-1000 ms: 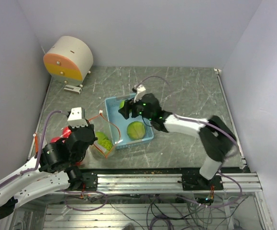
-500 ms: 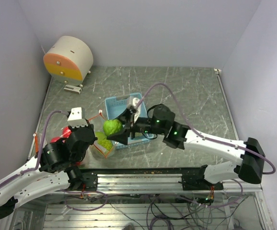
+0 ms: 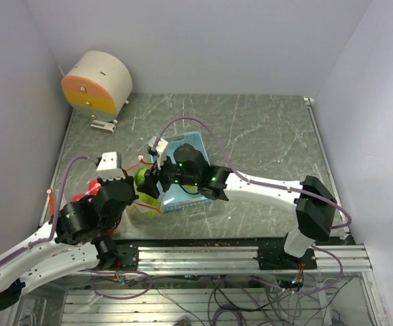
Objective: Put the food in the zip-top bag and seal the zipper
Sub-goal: Place the fake vegetable in the zipper food storage bag, then pick up the fake vegetable from the bin.
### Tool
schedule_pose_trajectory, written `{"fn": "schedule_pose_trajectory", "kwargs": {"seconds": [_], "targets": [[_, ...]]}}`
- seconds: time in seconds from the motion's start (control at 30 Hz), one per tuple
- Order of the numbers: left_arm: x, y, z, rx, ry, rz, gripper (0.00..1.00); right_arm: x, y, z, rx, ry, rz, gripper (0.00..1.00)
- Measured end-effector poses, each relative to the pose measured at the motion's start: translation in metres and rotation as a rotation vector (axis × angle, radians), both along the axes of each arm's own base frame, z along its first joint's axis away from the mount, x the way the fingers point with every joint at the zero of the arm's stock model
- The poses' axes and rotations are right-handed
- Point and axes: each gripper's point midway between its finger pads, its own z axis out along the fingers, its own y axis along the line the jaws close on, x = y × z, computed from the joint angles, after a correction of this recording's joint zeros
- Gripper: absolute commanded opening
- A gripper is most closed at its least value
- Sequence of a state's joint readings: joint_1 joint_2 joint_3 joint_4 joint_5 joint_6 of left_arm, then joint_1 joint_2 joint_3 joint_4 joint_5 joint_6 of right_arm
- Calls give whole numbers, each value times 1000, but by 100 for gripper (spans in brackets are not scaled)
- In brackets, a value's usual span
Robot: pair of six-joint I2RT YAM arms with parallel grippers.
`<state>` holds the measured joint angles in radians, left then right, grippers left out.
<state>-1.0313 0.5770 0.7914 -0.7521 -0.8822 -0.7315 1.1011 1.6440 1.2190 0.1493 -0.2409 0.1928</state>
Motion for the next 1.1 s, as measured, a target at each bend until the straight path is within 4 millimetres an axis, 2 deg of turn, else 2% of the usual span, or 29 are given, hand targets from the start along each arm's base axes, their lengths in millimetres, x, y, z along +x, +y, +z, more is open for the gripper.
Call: {"fn": "schedule_pose_trajectory", "kwargs": {"seconds": [0.03,0.1,0.13,0.3,0.4,0.47,0.6,0.7,0.8,0.87,0.9,0.97,1.07,1.1], "targets": [[0,-1,0,1,1,-4,7,7,2,-4,-14,-7,-29,69],[0,-1,0,4,2,-9,7,19,4,-12,-41,-25,-95,91],[0,-2,-1,5,4,-13,7,26,5,-14,-51,-35,-132,99],[0,-4,-2,11,7,-18,7,50,7,-17,-81,-78,-254,100],[0,-5,-2,8,10,-24,7,51,4,-13,-79,-92,-275,100],[0,-5,-2,7,9,-24,7,44,-4,-9,-75,-100,-271,100],[0,-5,-2,9,9,-21,7,18,-34,16,-27,-119,-248,100],[1,-5,-2,13,10,-19,7,1,-67,57,72,-150,-253,100],[1,-4,-2,12,7,-15,7,-1,-98,91,164,-181,-319,100],[0,-3,-1,8,6,-14,7,7,-113,99,180,-177,-397,100],[0,-2,-1,5,5,-13,7,13,-117,98,174,-169,-433,100],[-1,-1,0,-2,3,-11,7,34,-123,80,107,-129,-514,100],[-1,-1,0,-5,1,-11,7,71,-130,37,-14,-54,-611,100],[-1,-1,1,-6,1,-11,7,83,-134,15,-68,-19,-640,100]]}}
